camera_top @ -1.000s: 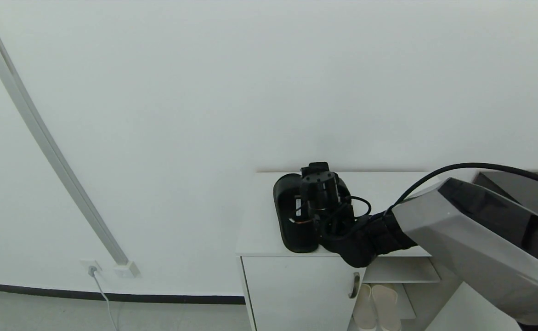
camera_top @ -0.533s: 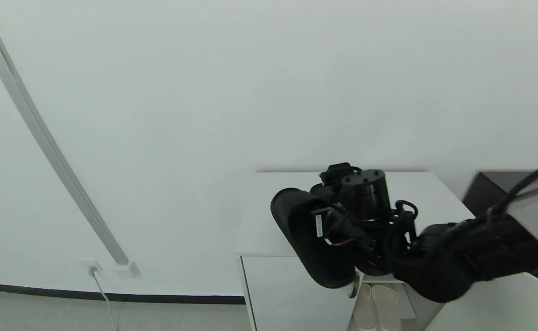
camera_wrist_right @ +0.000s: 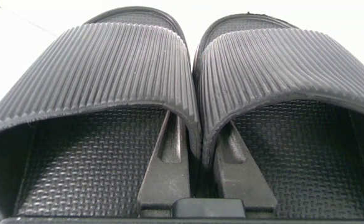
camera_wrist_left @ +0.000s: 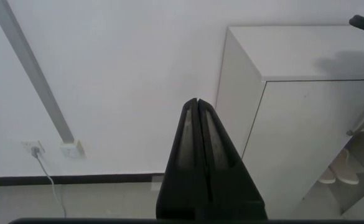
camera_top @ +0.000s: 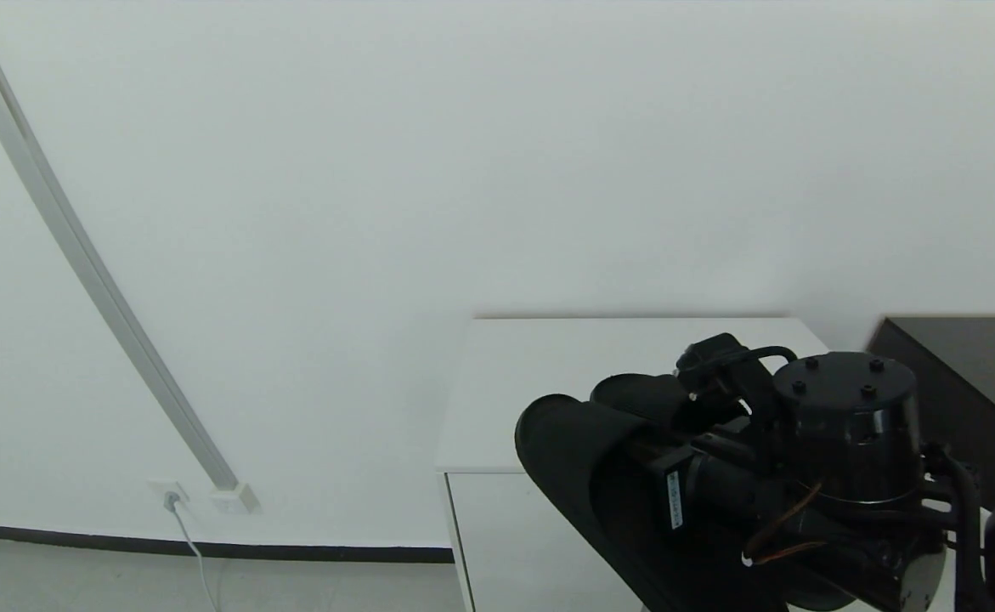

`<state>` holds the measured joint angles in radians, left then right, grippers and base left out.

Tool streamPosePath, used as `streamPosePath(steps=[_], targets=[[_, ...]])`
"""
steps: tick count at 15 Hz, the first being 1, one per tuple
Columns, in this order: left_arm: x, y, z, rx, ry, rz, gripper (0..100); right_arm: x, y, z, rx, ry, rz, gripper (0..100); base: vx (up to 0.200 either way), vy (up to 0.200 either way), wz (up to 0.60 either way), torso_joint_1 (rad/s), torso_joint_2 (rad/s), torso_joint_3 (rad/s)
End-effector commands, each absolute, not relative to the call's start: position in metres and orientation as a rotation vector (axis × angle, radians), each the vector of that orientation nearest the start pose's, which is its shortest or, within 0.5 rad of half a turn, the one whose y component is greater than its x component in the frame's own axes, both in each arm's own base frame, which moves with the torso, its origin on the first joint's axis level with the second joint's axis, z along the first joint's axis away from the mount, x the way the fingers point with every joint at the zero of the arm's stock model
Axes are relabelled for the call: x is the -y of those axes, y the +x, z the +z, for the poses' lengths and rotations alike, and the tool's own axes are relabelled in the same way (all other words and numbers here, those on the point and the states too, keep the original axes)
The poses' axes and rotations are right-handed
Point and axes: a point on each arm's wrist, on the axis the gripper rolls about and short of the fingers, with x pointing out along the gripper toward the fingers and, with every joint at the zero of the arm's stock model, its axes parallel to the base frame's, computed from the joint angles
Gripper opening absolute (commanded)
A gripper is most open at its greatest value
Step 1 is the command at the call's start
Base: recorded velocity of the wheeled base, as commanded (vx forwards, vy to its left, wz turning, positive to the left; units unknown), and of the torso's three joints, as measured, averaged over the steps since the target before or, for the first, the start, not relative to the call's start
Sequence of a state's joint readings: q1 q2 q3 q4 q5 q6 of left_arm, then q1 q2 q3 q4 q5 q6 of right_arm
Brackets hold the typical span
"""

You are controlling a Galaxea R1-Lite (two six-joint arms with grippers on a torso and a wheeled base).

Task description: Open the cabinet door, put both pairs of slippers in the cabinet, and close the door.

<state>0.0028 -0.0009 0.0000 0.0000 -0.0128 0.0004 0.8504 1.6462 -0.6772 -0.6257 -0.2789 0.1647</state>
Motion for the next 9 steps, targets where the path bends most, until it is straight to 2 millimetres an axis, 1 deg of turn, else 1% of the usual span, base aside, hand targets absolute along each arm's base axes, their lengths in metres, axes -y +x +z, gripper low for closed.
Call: streamPosePath(steps=[1,5,9], targets=[[0.0004,-0.0228,0.0755,0.0,0.0,-0.012,0,-0.2026,0.1886,0.165,-0.336,-0.021,0.532,0,0.0,0.0,0.0,0.0,0.0,0.0],[0.0004,-0.0228,0.0755,0.0,0.0,-0.014,0,-0.2028,0.1888,0.1637,-0.339,-0.025,0.532,0,-0.2,0.0,0.0,0.012,0.0,0.005],[0.0004,-0.0228,0.0755,0.0,0.002,-0.014,0,-0.2025,0.1862,0.1575,-0.358,-0.042,0.536,0,-0.2,0.0,0.0,-0.005,0.0,0.007]])
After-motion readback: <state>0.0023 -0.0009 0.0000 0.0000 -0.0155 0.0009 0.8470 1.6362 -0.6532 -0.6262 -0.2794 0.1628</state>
